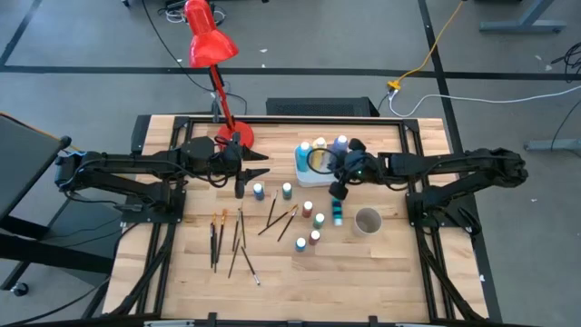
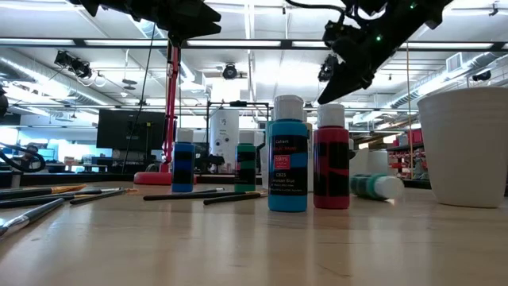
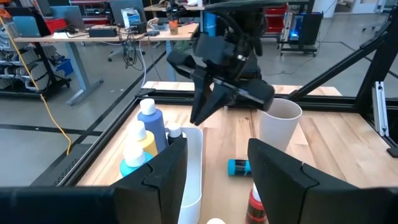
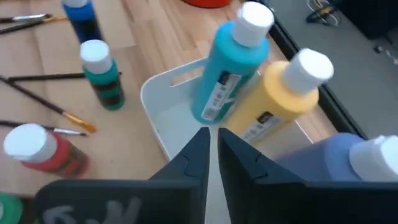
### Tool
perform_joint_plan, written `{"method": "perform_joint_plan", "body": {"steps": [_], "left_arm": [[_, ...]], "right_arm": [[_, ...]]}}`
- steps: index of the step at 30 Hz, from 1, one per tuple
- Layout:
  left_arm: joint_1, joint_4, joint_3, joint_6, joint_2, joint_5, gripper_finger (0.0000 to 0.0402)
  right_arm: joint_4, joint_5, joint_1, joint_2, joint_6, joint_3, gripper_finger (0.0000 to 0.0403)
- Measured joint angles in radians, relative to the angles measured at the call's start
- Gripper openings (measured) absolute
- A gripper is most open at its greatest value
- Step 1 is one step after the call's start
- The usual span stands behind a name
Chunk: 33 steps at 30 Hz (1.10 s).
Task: Pick & Place Paint Supplies
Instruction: Put the green matte acrylic craft paint into the white bin
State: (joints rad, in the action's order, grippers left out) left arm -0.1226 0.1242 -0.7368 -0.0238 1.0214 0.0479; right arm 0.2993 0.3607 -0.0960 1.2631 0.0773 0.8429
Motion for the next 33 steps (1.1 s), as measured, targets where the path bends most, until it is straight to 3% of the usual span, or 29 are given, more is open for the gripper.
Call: {"method": "perform_joint_plan", "body": {"steps": [7, 14, 24, 33], "left_arm": [[0.0, 0.0, 0.0, 0.001, 0.0, 0.0, 0.0178], [0.0, 0.0, 0.0, 0.004, 0.0, 0.0, 0.0178], [0.0, -0.003, 0.0, 0.018, 0.027, -0.003, 0.0178], [0.0, 0.031, -0.001, 0.027, 0.056, -0.003, 0.0178]], "right_arm": [[-0.019, -0.144, 0.048, -0.002, -0.024, 0.0, 0.0089], [-0.002, -0.196, 0.129, -0.002, -0.272, 0.0, 0.0164], [-0.066, -0.317, 0.246, 0.03, -0.179, 0.0, 0.021], [-0.101, -0.296, 0.257, 0.161, -0.078, 0.0, 0.0235]]}}
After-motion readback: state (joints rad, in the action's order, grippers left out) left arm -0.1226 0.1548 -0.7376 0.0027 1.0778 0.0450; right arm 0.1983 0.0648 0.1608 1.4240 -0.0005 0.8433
